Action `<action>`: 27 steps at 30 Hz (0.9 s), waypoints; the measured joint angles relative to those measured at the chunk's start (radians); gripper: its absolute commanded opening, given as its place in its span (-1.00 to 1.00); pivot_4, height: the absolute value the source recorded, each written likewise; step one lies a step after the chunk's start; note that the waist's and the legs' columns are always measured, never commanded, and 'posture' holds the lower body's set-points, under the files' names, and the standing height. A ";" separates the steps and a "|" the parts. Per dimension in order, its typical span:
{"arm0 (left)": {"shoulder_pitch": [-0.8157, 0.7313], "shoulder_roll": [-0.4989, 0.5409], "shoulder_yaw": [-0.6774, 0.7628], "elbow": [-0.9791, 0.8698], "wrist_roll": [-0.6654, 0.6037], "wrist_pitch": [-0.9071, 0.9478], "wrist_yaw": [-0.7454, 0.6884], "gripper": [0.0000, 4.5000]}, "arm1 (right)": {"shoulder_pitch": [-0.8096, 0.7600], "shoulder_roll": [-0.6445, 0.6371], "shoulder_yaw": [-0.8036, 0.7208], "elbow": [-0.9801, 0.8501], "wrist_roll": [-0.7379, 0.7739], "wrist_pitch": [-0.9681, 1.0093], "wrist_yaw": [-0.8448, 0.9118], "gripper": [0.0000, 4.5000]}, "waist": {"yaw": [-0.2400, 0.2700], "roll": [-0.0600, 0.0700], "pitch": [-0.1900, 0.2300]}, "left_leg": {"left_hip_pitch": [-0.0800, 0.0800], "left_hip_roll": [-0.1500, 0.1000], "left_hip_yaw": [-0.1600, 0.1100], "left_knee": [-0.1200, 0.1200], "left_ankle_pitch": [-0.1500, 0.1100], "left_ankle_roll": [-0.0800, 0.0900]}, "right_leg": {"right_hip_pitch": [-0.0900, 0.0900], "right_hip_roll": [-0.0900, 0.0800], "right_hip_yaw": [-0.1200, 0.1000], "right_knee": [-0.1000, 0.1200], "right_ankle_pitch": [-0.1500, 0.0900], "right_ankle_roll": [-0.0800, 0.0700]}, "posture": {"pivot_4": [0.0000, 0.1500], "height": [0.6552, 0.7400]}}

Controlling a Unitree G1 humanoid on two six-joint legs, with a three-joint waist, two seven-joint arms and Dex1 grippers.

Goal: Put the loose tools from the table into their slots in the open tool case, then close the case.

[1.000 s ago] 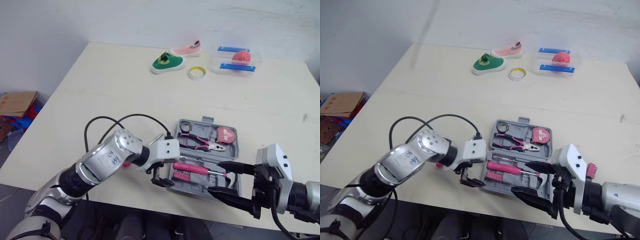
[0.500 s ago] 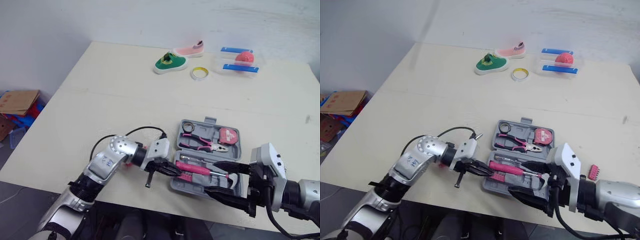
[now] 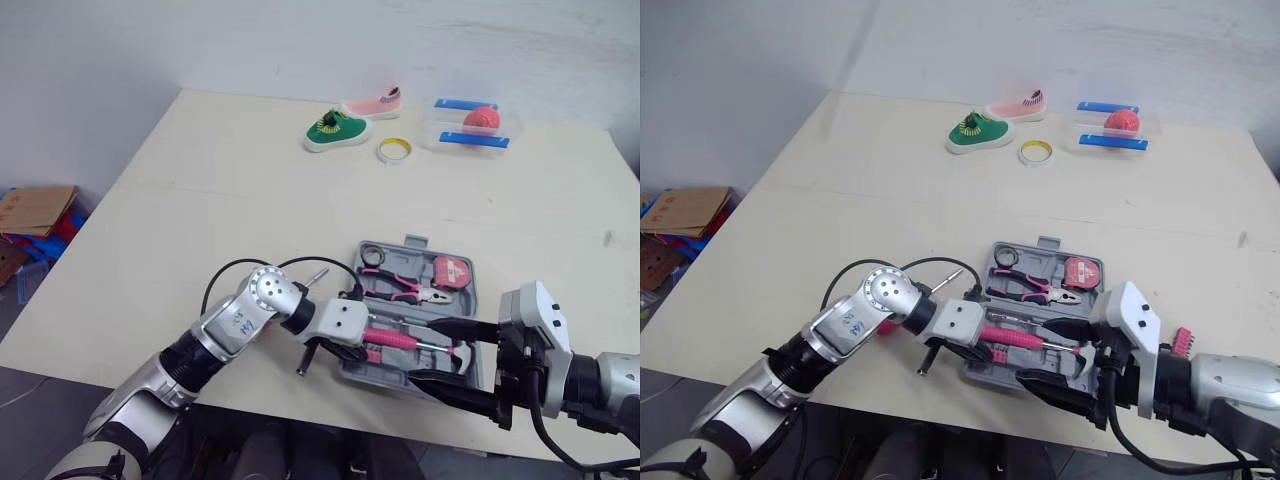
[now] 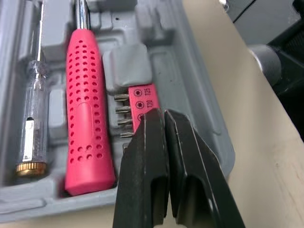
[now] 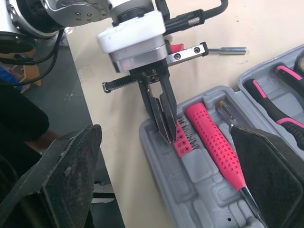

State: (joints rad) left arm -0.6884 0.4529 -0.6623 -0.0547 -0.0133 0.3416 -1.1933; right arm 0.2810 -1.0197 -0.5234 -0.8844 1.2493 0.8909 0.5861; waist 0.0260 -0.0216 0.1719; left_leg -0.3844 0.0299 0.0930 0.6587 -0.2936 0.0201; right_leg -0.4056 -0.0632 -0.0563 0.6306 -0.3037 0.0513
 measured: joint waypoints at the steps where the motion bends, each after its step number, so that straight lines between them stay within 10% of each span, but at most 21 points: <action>1: -0.003 -0.006 -0.003 0.005 0.005 -0.002 0.002 -0.97 | 0.002 0.000 -0.002 0.000 0.000 0.000 0.000 1.00 | 0.001 0.000 -0.002 | 0.001 0.000 0.000 0.000 -0.001 0.001 | 0.002 0.000 0.000 -0.001 0.000 0.000 | 1.00 0.77; 7: 0.126 0.000 0.185 0.002 -0.173 0.099 -0.014 -0.87 | 0.138 0.048 -0.133 -0.009 -0.058 -0.005 -0.003 1.00 | -0.011 -0.001 -0.001 | 0.009 0.001 0.001 -0.002 -0.005 0.003 | 0.010 -0.003 -0.001 -0.005 0.000 0.001 | 1.00 0.77; 12: 0.212 0.143 0.529 -0.104 -0.477 0.358 -0.035 -0.07 | 0.342 0.200 -0.362 0.007 -0.113 -0.037 0.013 1.00 | -0.012 0.002 0.001 | 0.012 0.001 0.000 -0.010 -0.002 -0.004 | 0.008 -0.003 -0.003 -0.002 -0.004 -0.002 | 1.00 0.77; 18: 0.351 0.269 0.813 -0.061 -0.560 0.453 0.074 0.96 | 0.533 0.360 -0.532 0.070 -0.238 -0.123 0.073 1.00 | -0.012 0.004 0.002 | 0.014 0.001 0.000 -0.012 -0.004 -0.006 | 0.010 -0.003 -0.003 -0.005 -0.007 -0.002 | 1.00 0.77; 27: 0.477 0.373 0.998 0.097 -0.505 0.331 0.154 0.96 | 0.581 0.497 -0.519 0.174 -0.382 -0.238 0.051 1.00 | -0.024 0.007 0.005 | 0.013 0.000 0.002 -0.019 -0.006 -0.011 | 0.005 -0.009 -0.002 -0.006 -0.019 -0.022 | 1.00 0.77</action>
State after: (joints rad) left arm -0.2117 0.8255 0.3355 0.0422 -0.5184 0.6727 -1.0397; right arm 0.8624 -0.5229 -1.0424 -0.7099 0.8672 0.6529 0.6369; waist 0.0019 -0.0148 0.1766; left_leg -0.3718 0.0294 0.0953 0.6398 -0.2999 0.0094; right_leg -0.4006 -0.0720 -0.0586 0.6245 -0.3225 0.0289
